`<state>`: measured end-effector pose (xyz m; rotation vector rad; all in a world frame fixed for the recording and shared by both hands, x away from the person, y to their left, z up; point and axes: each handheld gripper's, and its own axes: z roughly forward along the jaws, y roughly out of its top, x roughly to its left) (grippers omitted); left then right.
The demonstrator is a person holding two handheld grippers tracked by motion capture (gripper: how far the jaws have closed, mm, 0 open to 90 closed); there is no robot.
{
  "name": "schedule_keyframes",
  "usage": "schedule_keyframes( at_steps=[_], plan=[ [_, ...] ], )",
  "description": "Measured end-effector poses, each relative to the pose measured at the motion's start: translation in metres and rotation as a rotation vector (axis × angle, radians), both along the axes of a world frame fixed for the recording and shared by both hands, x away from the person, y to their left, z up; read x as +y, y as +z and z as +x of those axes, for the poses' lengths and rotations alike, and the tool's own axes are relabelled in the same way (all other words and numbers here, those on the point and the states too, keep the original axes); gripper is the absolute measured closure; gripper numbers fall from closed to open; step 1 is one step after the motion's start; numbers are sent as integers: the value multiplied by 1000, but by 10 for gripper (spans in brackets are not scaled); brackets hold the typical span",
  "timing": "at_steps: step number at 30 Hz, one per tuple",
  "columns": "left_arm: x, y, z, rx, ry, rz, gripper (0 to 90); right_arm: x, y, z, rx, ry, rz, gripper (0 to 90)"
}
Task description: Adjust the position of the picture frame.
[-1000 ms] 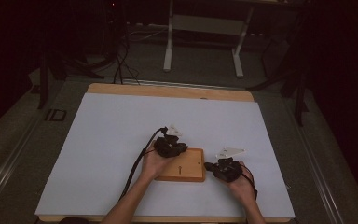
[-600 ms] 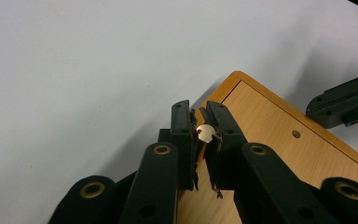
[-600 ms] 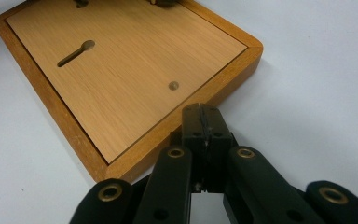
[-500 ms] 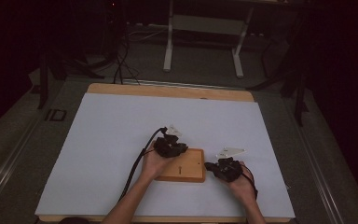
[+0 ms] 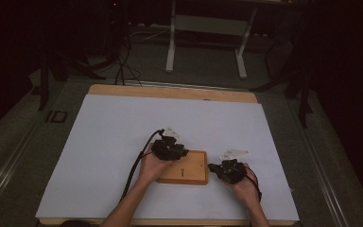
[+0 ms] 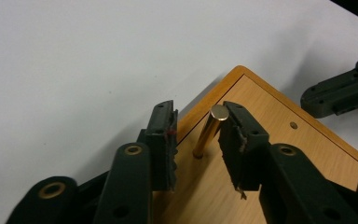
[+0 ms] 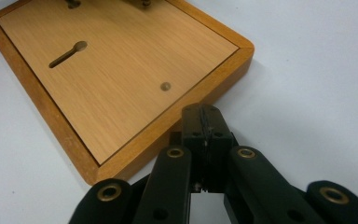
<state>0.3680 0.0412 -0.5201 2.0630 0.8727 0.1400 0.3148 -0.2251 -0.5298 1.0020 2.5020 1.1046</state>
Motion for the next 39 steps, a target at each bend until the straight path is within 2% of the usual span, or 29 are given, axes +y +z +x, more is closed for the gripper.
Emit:
schedule_keyframes(
  at_steps=[9, 22, 33, 39],
  plan=[
    [15, 7, -9, -20, 37, -32, 583, -3, 1, 1, -16, -20, 6, 833],
    [40, 13, -22, -44, 69, -59, 589, -4, 2, 2, -40, -39, 14, 725],
    [61, 12, -35, -60, 96, -55, 591, -5, 5, 3, -57, -40, 32, 654],
    [65, 11, -39, -61, 104, -65, 589, -3, 4, 4, -63, -34, 30, 636]
  ],
)
